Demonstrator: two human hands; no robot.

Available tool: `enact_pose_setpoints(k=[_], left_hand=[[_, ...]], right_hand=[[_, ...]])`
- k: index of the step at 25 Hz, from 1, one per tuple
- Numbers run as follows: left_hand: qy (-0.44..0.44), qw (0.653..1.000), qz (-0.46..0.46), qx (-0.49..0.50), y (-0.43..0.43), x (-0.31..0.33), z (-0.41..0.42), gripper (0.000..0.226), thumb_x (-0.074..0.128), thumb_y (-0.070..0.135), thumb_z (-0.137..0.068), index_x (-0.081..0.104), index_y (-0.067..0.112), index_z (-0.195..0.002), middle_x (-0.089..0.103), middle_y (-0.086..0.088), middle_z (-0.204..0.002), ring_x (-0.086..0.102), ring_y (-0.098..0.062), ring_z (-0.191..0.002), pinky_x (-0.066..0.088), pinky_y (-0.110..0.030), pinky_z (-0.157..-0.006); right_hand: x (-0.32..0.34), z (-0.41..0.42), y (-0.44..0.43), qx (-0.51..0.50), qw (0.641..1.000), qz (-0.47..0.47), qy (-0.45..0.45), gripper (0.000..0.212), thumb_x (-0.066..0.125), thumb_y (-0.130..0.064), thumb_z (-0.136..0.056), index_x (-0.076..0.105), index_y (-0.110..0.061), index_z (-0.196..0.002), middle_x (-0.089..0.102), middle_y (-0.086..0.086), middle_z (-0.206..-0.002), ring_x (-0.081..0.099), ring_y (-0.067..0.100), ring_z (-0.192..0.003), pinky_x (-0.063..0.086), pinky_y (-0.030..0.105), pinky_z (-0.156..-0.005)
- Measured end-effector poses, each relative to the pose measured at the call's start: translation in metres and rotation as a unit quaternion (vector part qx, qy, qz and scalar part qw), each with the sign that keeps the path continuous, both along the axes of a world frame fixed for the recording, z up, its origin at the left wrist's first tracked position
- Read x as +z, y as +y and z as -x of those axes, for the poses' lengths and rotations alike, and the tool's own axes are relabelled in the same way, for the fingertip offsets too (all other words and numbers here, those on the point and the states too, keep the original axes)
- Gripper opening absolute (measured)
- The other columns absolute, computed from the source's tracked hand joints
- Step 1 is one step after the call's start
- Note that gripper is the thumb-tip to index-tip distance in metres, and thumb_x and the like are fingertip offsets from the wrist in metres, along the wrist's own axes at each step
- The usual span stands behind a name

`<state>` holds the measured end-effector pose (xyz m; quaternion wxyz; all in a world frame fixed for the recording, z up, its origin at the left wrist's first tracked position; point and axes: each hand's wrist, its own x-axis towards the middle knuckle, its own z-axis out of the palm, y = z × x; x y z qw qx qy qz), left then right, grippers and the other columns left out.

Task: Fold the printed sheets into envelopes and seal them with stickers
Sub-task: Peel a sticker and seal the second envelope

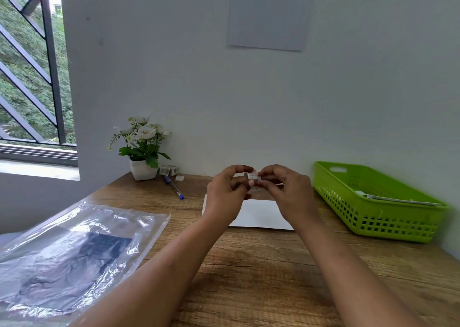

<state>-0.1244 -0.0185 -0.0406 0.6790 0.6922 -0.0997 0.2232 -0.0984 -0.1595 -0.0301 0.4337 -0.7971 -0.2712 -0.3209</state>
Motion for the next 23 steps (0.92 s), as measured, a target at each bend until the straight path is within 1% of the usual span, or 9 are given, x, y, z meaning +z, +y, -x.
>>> enact_pose_setpoints(k=[3, 7, 8, 11, 13, 16, 19, 21, 23], left_hand=[[0.004, 1.0, -0.004, -0.005, -0.0012, -0.0005, 0.0002, 0.021, 0.063, 0.003, -0.088, 0.066, 0.021, -0.1, 0.076, 0.0, -0.081, 0.071, -0.008, -0.085, 0.057, -0.024, -0.074], [0.007, 1.0, 0.011, 0.004, -0.0017, -0.0005, -0.0005, 0.021, 0.064, 0.002, -0.087, 0.062, 0.021, -0.094, 0.075, -0.002, -0.077, 0.071, -0.014, -0.085, 0.058, -0.026, -0.076], [0.008, 1.0, 0.017, 0.005, -0.0016, -0.0007, -0.001, 0.022, 0.065, 0.002, -0.087, 0.06, 0.022, -0.095, 0.076, -0.002, -0.079, 0.071, -0.015, -0.085, 0.058, -0.028, -0.077], [0.01, 0.999, 0.03, 0.006, -0.0018, -0.0012, -0.0015, 0.03, 0.067, 0.004, -0.085, 0.055, 0.024, -0.104, 0.076, -0.004, -0.083, 0.071, -0.016, -0.085, 0.058, -0.029, -0.077], [0.014, 0.999, 0.038, 0.002, -0.0029, -0.0013, -0.0014, 0.034, 0.068, 0.004, -0.085, 0.055, 0.024, -0.109, 0.076, -0.004, -0.083, 0.071, -0.016, -0.086, 0.057, -0.029, -0.078], [0.02, 0.999, 0.046, -0.013, -0.0033, -0.0005, -0.0016, 0.031, 0.066, 0.002, -0.085, 0.061, 0.025, -0.105, 0.076, -0.004, -0.084, 0.071, -0.015, -0.089, 0.057, -0.03, -0.081], [0.021, 0.998, 0.049, -0.022, -0.0019, 0.0007, -0.002, 0.031, 0.064, -0.001, -0.086, 0.064, 0.024, -0.104, 0.076, -0.004, -0.084, 0.071, -0.015, -0.09, 0.056, -0.028, -0.081], [0.018, 0.999, 0.046, -0.022, -0.0013, 0.0012, -0.002, 0.031, 0.064, -0.001, -0.086, 0.064, 0.024, -0.105, 0.076, -0.002, -0.083, 0.071, -0.014, -0.089, 0.057, -0.027, -0.079], [0.015, 0.999, 0.039, -0.017, -0.0015, 0.0012, -0.0015, 0.031, 0.064, -0.001, -0.086, 0.064, 0.025, -0.103, 0.076, -0.002, -0.082, 0.071, -0.014, -0.088, 0.057, -0.027, -0.08]], right_hand=[[0.0011, 0.001, -0.002, -0.013, 1.0, 0.023, -0.006, 0.008, 0.07, -0.012, -0.082, 0.071, -0.016, -0.089, 0.067, -0.012, -0.077, 0.063, -0.006, -0.074, 0.046, 0.008, -0.067], [0.0029, 0.0044, -0.0012, -0.036, 0.997, 0.063, -0.025, 0.003, 0.068, -0.014, -0.084, 0.07, -0.015, -0.084, 0.069, -0.005, -0.073, 0.064, 0.012, -0.07, 0.048, 0.025, -0.065], [0.0026, 0.0044, -0.0013, -0.036, 0.997, 0.062, -0.028, 0.003, 0.067, -0.014, -0.085, 0.07, -0.015, -0.086, 0.07, -0.003, -0.075, 0.065, 0.013, -0.072, 0.049, 0.027, -0.066], [0.0016, 0.0029, -0.0027, -0.037, 0.997, 0.056, -0.03, 0.014, 0.068, -0.016, -0.085, 0.07, -0.014, -0.099, 0.074, -0.001, -0.087, 0.068, 0.011, -0.081, 0.053, 0.028, -0.072], [0.001, 0.0012, -0.0039, -0.035, 0.997, 0.064, -0.037, 0.014, 0.067, -0.016, -0.085, 0.07, -0.013, -0.099, 0.074, 0.0, -0.09, 0.069, 0.014, -0.083, 0.054, 0.03, -0.073], [0.0016, 0.0015, -0.0042, -0.032, 0.996, 0.066, -0.045, 0.011, 0.068, -0.014, -0.085, 0.071, -0.012, -0.096, 0.074, 0.001, -0.086, 0.068, 0.014, -0.079, 0.053, 0.028, -0.071], [0.0027, 0.0034, -0.0029, -0.04, 0.993, 0.089, -0.058, 0.006, 0.067, -0.014, -0.085, 0.07, -0.012, -0.089, 0.071, 0.001, -0.077, 0.063, 0.014, -0.069, 0.045, 0.024, -0.062], [0.0032, 0.0038, -0.0029, -0.04, 0.994, 0.086, -0.053, 0.009, 0.067, -0.015, -0.085, 0.07, -0.012, -0.093, 0.072, 0.0, -0.08, 0.064, 0.012, -0.072, 0.045, 0.022, -0.064], [0.0041, 0.0046, -0.0038, -0.033, 0.995, 0.082, -0.035, 0.016, 0.067, -0.016, -0.086, 0.069, -0.013, -0.101, 0.074, -0.001, -0.089, 0.066, 0.009, -0.081, 0.048, 0.017, -0.07]])
